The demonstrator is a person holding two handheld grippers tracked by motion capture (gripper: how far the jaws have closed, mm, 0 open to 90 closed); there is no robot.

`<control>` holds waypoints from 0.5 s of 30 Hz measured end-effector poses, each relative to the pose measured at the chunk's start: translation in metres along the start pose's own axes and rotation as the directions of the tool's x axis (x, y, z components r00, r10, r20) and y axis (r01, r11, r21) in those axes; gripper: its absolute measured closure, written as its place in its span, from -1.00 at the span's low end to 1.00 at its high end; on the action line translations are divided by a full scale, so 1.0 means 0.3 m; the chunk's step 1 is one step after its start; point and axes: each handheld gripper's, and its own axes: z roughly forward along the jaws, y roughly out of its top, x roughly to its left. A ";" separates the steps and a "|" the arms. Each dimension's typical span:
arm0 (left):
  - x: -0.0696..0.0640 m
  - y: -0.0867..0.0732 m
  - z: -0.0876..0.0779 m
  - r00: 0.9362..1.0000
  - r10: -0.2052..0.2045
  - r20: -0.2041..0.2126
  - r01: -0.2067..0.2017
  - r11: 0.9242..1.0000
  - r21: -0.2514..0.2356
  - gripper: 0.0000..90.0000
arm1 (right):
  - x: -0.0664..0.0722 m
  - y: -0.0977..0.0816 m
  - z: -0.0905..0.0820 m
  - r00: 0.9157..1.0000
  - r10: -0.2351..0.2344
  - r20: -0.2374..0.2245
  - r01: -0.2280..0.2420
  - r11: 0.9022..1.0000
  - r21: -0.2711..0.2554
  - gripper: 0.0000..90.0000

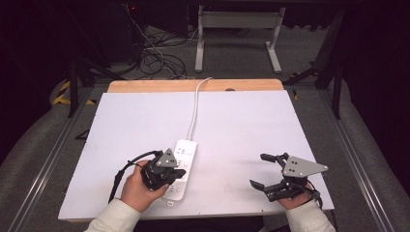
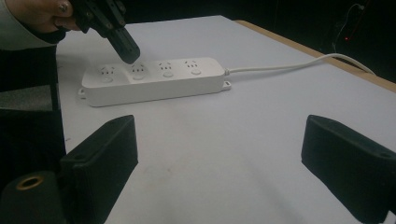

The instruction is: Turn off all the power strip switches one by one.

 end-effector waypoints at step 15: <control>0.011 -0.013 0.042 1.000 0.001 0.005 -0.001 1.000 0.023 1.00 | 0.000 0.000 0.003 1.000 0.002 -0.004 -0.002 1.000 0.001 -0.75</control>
